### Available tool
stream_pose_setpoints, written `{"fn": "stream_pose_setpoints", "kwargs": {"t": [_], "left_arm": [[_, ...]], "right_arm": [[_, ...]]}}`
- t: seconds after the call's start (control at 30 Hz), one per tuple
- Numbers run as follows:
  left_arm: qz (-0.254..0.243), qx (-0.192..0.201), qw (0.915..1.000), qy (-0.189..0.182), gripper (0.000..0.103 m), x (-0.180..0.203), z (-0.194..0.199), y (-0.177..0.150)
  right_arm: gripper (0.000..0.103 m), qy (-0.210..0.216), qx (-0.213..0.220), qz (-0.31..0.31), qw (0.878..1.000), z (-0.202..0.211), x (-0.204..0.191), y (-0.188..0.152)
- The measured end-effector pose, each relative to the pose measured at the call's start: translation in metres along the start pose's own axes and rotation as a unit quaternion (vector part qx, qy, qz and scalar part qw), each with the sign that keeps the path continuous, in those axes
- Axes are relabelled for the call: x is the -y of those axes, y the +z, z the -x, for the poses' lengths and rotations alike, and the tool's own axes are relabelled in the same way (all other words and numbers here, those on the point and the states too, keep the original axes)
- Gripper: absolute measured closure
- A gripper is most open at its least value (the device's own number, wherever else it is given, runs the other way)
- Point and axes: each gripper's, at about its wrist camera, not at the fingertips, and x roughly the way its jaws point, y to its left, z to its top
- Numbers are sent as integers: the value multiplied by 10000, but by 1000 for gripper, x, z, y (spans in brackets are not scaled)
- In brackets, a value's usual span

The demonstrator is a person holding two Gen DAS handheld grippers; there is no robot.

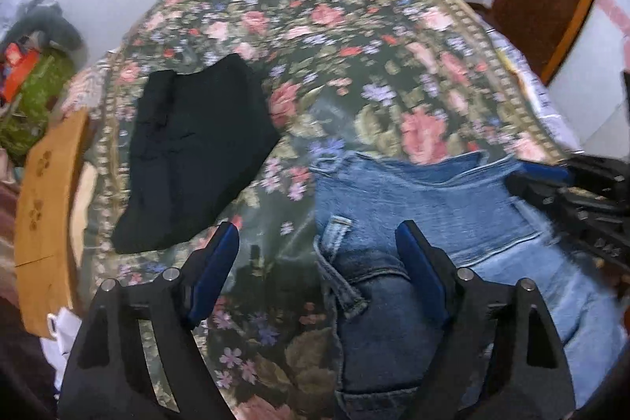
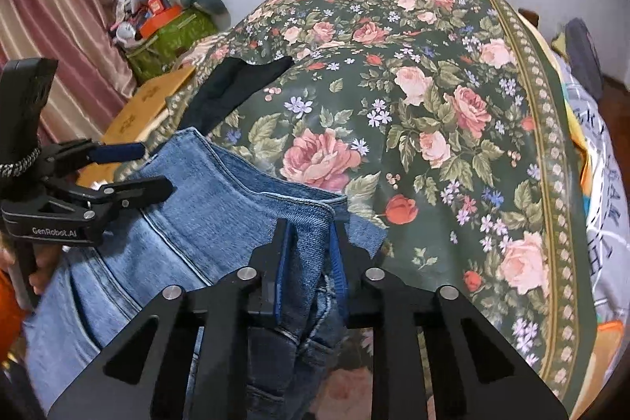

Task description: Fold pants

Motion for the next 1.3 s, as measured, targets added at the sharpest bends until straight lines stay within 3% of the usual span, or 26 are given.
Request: {"fn": "stream_pose_setpoints", "kwargs": {"t": [0.07, 0.1, 0.17, 0.27, 0.4, 0.43, 0.47, 0.53, 0.6, 0.7, 0.83, 1.03, 1.17, 1.3], "left_arm": [[-2, 67, 9998, 192, 18, 0, -2, -5], [79, 47, 9998, 188, 17, -3, -5, -6], [206, -23, 9997, 106, 17, -8, -7, -5], [216, -28, 9998, -33, 17, -12, -3, -3], [256, 94, 9995, -148, 18, -14, 25, 1], [276, 174, 9993, -193, 18, -15, 36, 1], [284, 235, 9990, -233, 18, -15, 45, 2], [264, 372, 9984, -340, 15, -16, 66, 1], [201, 539, 9975, -413, 11, -15, 90, -4], [72, 587, 9970, -498, 5, -11, 110, -16], [21, 297, 9976, -633, 3, -4, 114, -37], [146, -335, 9954, -887, 3, 0, 83, -61], [320, -554, 9910, -1176, 0, 0, 66, -62], [322, -834, 9853, -1455, 0, 6, 48, -52]], "right_arm": [[89, -132, -41, 57, 9999, -4, -1, 0], [97, -303, -63, 128, 9994, -7, -3, 0], [99, -719, -134, 244, 9970, -12, 1, 2], [99, -329, -423, -255, 9982, -11, 22, 2], [95, -405, -133, -332, 9985, 27, 24, 0], [93, -400, -48, -338, 9986, 39, 23, 1], [85, -393, 38, -335, 9987, 51, 21, 1], [62, -348, 257, -342, 9985, 75, 15, 2], [33, -298, 536, -339, 9975, 98, 6, 2], [13, -197, 711, -337, 9967, 113, -6, 3], [9, 50, 575, -336, 9978, 119, -20, -11], [8, 264, -160, -290, 9991, 87, -32, -48], [8, 384, -577, -283, 9972, 61, -32, -63], [8, 855, -819, -609, 9911, 41, -24, -60]]}}
